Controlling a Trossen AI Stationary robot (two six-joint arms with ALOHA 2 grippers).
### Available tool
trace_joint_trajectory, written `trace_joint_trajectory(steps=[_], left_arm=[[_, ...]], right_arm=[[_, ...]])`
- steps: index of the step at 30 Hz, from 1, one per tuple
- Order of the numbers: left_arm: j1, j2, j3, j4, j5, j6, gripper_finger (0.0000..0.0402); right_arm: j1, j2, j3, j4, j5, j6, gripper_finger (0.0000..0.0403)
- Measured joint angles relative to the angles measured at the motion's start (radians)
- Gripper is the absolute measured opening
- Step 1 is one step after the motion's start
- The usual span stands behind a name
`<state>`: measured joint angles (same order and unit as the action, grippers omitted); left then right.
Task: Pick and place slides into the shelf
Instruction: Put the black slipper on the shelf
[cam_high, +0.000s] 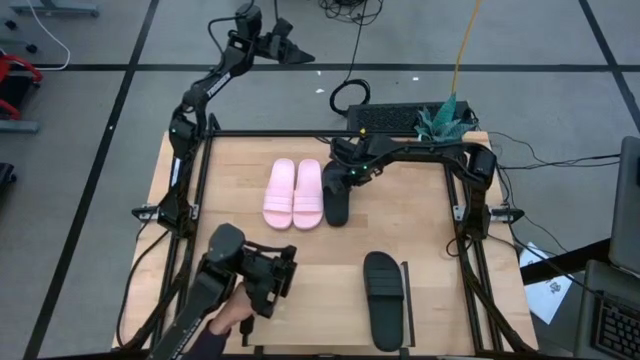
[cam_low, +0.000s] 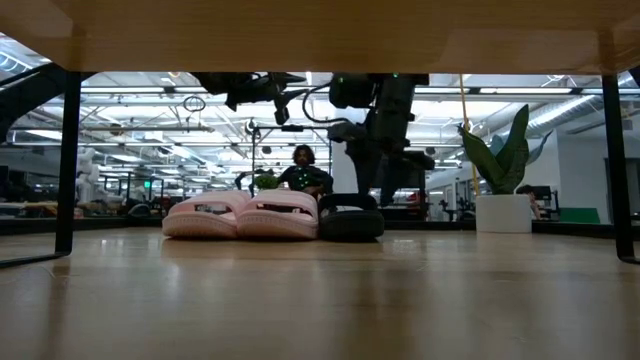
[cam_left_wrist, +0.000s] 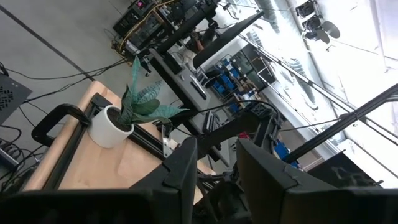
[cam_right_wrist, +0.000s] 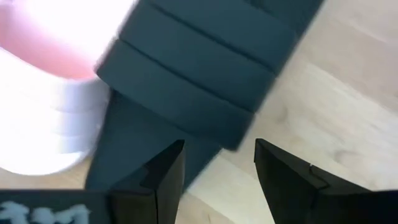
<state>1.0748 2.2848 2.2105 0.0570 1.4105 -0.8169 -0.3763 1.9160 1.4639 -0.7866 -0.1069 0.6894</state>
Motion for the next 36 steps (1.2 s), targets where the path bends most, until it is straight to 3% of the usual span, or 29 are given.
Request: trace_joint_trajectory(steps=[7,14,23,36], left_arm=[[-0.010,0.000,0.000,0.000,0.000,-0.003,0.0113],[-0.010,0.000,0.000,0.000,0.000,-0.005,0.0113],[-0.010,0.000,0.000,0.000,0.000,-0.004,0.0113],[-0.010,0.000,0.000,0.000,0.001,-0.004,0.0113]], right_arm=[[0.000,0.000,-0.006,0.060,0.012,-0.021,0.0185],[0.011,0.002,-0.106,0.147,0.035,0.012,0.0185],[0.036,0.001,-0.141,0.229,0.187,0.050,0.0185],[0.058,0.000,-0.141,0.306,0.316,0.050,0.0185]])
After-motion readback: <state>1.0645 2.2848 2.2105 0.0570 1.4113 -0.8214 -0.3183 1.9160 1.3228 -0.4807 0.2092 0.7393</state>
